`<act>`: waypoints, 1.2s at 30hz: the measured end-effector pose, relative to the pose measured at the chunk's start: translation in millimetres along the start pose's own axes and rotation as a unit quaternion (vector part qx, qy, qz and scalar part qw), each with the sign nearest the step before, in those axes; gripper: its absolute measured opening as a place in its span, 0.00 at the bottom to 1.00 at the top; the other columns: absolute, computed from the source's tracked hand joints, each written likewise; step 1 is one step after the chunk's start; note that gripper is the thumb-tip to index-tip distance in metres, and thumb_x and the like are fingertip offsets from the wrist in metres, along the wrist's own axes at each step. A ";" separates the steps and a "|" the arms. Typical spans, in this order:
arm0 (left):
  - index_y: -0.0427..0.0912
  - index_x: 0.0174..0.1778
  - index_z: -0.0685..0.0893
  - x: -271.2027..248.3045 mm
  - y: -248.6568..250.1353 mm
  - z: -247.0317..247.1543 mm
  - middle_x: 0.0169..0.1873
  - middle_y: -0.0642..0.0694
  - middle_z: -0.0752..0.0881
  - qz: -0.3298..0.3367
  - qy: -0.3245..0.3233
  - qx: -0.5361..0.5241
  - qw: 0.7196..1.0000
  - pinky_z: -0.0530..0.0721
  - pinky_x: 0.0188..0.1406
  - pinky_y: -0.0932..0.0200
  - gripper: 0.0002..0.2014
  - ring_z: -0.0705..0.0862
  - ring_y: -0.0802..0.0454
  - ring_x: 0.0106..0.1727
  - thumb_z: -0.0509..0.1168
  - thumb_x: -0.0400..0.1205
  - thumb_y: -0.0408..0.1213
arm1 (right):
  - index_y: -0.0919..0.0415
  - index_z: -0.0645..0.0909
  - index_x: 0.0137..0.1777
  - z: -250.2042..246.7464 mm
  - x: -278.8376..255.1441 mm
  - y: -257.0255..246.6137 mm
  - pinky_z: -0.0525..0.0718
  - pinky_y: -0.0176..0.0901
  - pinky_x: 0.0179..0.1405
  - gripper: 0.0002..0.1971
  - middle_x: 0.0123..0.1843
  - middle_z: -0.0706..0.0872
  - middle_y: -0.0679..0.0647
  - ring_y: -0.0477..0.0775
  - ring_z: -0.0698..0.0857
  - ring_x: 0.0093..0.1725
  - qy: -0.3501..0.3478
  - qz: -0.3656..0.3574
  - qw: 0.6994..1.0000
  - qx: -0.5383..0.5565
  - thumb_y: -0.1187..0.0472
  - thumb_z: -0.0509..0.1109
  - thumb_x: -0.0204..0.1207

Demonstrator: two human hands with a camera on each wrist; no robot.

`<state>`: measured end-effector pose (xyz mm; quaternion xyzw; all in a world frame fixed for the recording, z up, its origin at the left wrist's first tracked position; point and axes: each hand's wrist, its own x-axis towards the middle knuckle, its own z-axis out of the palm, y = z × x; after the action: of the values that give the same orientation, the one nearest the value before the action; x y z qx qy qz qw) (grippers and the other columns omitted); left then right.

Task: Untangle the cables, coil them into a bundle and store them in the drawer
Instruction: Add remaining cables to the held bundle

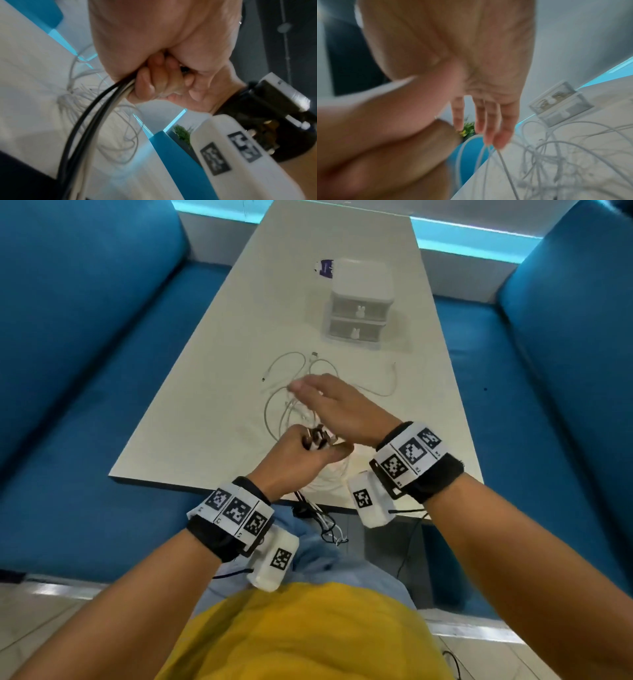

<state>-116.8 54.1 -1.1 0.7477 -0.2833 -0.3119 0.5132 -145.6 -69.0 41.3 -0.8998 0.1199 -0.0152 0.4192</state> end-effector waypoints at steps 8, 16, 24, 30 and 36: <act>0.51 0.21 0.67 -4.4 -29.2 -40.7 0.18 0.55 0.62 -0.067 0.074 -0.169 0.981 0.58 0.21 0.63 0.24 0.58 0.56 0.19 0.69 0.77 0.54 | 0.60 0.86 0.55 -3.5 48.8 39.7 0.75 0.47 0.60 0.27 0.58 0.86 0.56 0.57 0.83 0.59 -0.083 0.050 0.979 -0.178 0.44 0.49 0.87; 0.48 0.18 0.69 -0.7 -43.1 -47.8 0.19 0.50 0.63 -0.116 0.133 -0.273 0.946 0.54 0.23 0.58 0.27 0.57 0.54 0.19 0.64 0.82 0.54 | 0.60 0.88 0.36 -3.1 78.3 30.7 0.72 0.39 0.42 0.22 0.32 0.84 0.46 0.43 0.80 0.33 -0.054 0.075 0.982 -0.165 0.49 0.59 0.83; 0.44 0.23 0.73 -3.5 -53.6 -51.7 0.16 0.52 0.63 -0.120 0.137 -0.259 0.949 0.55 0.21 0.62 0.25 0.57 0.56 0.18 0.63 0.83 0.54 | 0.58 0.84 0.41 -0.5 76.5 30.5 0.74 0.34 0.32 0.09 0.37 0.84 0.47 0.45 0.82 0.35 -0.053 0.039 0.981 -0.182 0.53 0.70 0.78; 0.43 0.26 0.74 -1.9 -56.5 -48.6 0.15 0.54 0.62 -0.126 0.128 -0.244 0.953 0.59 0.20 0.62 0.24 0.58 0.56 0.19 0.62 0.83 0.55 | 0.57 0.89 0.43 -4.4 52.2 45.1 0.78 0.33 0.34 0.04 0.39 0.88 0.48 0.46 0.84 0.40 -0.178 0.065 0.946 -0.263 0.62 0.72 0.74; 0.43 0.26 0.75 -0.5 -56.1 -46.9 0.17 0.53 0.63 -0.123 0.133 -0.229 0.956 0.60 0.20 0.62 0.24 0.59 0.55 0.20 0.63 0.83 0.56 | 0.51 0.90 0.49 6.3 39.5 63.0 0.75 0.33 0.35 0.06 0.43 0.88 0.48 0.50 0.85 0.45 -0.169 0.029 0.944 -0.283 0.58 0.74 0.74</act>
<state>-75.9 99.7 -41.0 0.6740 -0.0391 -0.3268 0.6614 -119.3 -112.4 -13.4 -0.9670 0.0729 0.1835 0.1612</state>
